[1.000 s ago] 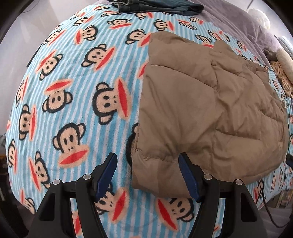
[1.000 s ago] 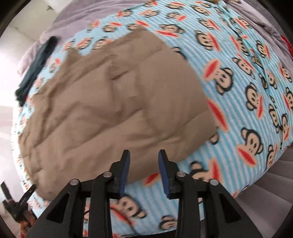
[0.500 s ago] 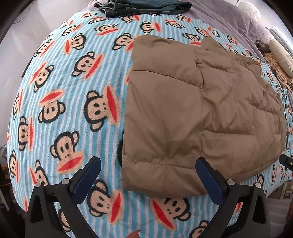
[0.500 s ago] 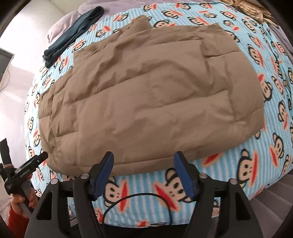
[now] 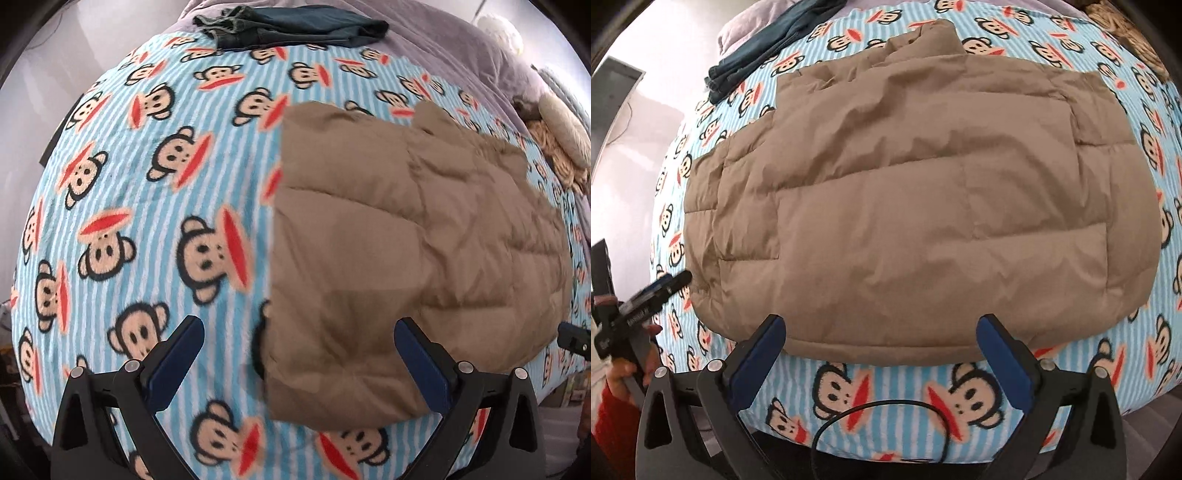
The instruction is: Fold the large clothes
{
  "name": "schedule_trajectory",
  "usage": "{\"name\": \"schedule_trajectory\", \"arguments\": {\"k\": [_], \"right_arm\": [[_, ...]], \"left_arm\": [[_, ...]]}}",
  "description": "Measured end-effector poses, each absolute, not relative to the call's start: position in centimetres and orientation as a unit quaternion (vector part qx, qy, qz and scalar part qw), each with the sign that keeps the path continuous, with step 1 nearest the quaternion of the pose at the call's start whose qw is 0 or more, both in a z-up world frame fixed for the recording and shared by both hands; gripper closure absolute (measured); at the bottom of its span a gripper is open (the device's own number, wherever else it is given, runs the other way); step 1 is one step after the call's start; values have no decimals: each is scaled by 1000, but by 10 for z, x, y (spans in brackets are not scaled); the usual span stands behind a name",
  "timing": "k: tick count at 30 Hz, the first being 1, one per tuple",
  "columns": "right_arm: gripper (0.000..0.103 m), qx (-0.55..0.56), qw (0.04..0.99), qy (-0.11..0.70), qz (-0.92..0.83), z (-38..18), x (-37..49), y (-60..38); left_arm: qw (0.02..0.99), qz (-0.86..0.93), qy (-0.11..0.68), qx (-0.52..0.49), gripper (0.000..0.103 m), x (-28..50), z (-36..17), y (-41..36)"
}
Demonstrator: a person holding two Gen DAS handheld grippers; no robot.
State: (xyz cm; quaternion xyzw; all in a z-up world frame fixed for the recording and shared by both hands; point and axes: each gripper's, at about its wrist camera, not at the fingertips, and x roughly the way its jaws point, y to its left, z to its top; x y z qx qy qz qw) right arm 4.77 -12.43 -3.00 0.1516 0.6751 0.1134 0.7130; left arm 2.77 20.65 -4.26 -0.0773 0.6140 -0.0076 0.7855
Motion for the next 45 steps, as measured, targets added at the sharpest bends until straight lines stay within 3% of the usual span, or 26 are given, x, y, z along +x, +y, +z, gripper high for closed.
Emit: {"name": "schedule_trajectory", "arguments": {"k": [10,18,33,35,37,39,40,42,43,44,45], "right_arm": [[0,167,707,677,123,-36,58,-122],[0,162,702,682,125,-44,60,-113],[0,158,713,671,127,-41,65,-100],[0,159,719,666,123,-38,68,-100],[0,158,730,655,117,-34,70,-101],[0,155,745,639,115,-28,73,-103],[5,153,752,631,115,-26,74,-104],[41,145,764,618,117,-23,78,-106],[78,139,766,617,114,-25,82,-107],[87,138,770,613,114,-28,86,-108],[88,136,773,608,118,-31,91,-108]], "left_arm": [[768,-83,615,-159,0,52,-68,237],[698,-209,629,-271,0,83,-116,244],[703,-257,636,-187,0,101,-137,180],[704,-262,632,-188,11,102,-133,178],[690,-300,623,-213,61,102,-127,176],[686,-309,619,-226,71,101,-120,173],[690,-309,617,-218,75,101,-117,170],[692,-306,616,-218,78,100,-108,167],[691,-306,614,-227,78,99,-101,166],[689,-307,612,-236,78,98,-93,165],[688,-310,609,-244,78,95,-85,166]]}}
